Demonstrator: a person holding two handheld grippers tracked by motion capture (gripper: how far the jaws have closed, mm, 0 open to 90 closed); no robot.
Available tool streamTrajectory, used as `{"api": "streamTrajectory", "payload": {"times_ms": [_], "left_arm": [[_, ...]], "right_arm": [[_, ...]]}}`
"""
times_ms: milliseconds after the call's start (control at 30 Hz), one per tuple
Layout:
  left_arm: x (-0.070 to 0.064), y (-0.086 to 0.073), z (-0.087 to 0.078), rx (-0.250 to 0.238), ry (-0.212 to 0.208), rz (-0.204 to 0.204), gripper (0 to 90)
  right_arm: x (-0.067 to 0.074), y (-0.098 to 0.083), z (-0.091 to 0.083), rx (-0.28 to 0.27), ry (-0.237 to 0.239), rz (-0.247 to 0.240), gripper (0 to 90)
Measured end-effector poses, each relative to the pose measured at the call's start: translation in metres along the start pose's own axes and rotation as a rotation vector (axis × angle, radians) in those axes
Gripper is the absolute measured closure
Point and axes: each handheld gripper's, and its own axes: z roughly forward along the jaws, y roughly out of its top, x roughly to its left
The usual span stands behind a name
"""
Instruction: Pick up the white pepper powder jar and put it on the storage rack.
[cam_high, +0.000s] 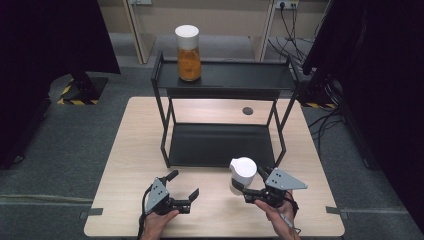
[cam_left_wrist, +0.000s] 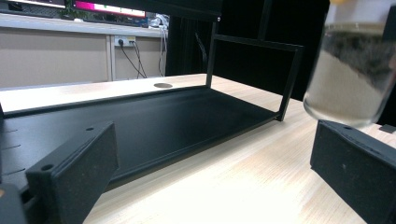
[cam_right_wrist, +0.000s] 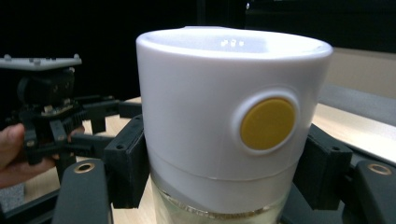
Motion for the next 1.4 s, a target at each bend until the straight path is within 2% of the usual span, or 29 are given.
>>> {"api": "streamTrajectory", "payload": {"times_ms": [233,333,700,1100,1200,1367,1400], "left_arm": [[0.000,0.000,0.000,0.000,0.000,0.001,0.4],[0.000,0.000,0.000,0.000,0.000,0.002,0.4],[0.000,0.000,0.000,0.001,-0.001,-0.001,0.4],[0.000,0.000,0.000,-0.002,-0.003,-0.011,0.4],[0.000,0.000,0.000,-0.004,-0.003,-0.017,0.4],[0.000,0.000,0.000,-0.002,-0.003,-0.019,0.4],[0.000,0.000,0.000,-0.002,-0.003,-0.019,0.4]], "right_arm": [[-0.007,0.020,0.002,-0.006,0.015,-0.001,30.5],[-0.011,0.030,0.003,-0.007,0.027,0.013,30.5],[-0.021,0.056,0.006,-0.003,0.027,0.020,30.6],[-0.029,0.096,0.011,-0.023,0.013,-0.028,30.6],[-0.033,0.103,0.013,-0.025,0.022,-0.018,30.6],[-0.040,0.128,0.020,-0.033,0.035,-0.021,30.6],[-0.040,0.128,0.020,-0.033,0.035,-0.021,30.6]]}}
